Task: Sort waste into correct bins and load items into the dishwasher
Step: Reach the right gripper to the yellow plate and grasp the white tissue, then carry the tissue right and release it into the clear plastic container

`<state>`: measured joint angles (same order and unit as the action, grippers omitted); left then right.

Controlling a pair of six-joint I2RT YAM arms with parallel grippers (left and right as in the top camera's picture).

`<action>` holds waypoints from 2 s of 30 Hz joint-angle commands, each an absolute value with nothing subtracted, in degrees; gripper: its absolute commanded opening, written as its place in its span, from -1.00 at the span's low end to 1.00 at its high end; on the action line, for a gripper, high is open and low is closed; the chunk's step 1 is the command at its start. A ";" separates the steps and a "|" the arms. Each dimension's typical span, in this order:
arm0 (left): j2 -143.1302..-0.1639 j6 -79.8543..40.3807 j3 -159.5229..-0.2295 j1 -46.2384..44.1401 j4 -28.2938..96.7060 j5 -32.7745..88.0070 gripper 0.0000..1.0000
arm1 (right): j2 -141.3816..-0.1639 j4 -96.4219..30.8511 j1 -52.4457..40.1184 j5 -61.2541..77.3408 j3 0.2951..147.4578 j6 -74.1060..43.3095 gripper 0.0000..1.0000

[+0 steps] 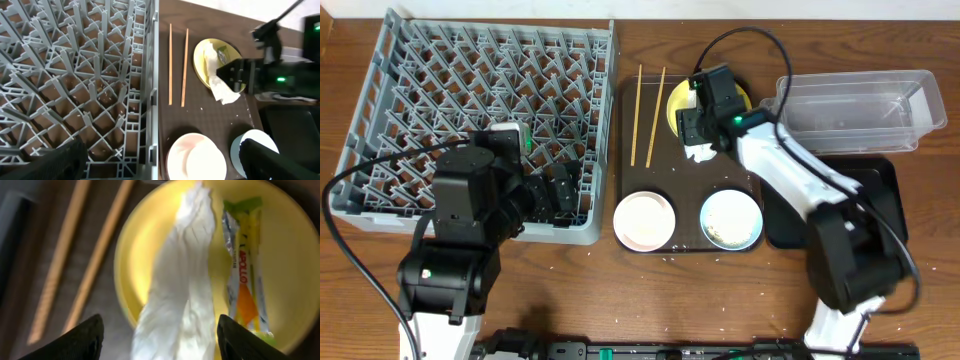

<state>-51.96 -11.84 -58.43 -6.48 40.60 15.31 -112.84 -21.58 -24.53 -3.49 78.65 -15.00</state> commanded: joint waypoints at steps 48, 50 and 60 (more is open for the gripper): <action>-56.23 -12.14 -59.90 -6.61 43.27 15.66 0.96 | -101.08 -25.54 1.63 0.93 79.44 -58.00 0.07; -56.23 -12.14 -59.90 -6.61 43.27 15.68 0.96 | -99.22 -21.47 0.56 6.61 79.44 -50.48 0.09; -56.23 -12.16 -59.90 -6.61 46.02 18.65 0.96 | -99.57 -25.47 -13.69 8.88 79.42 -9.32 0.19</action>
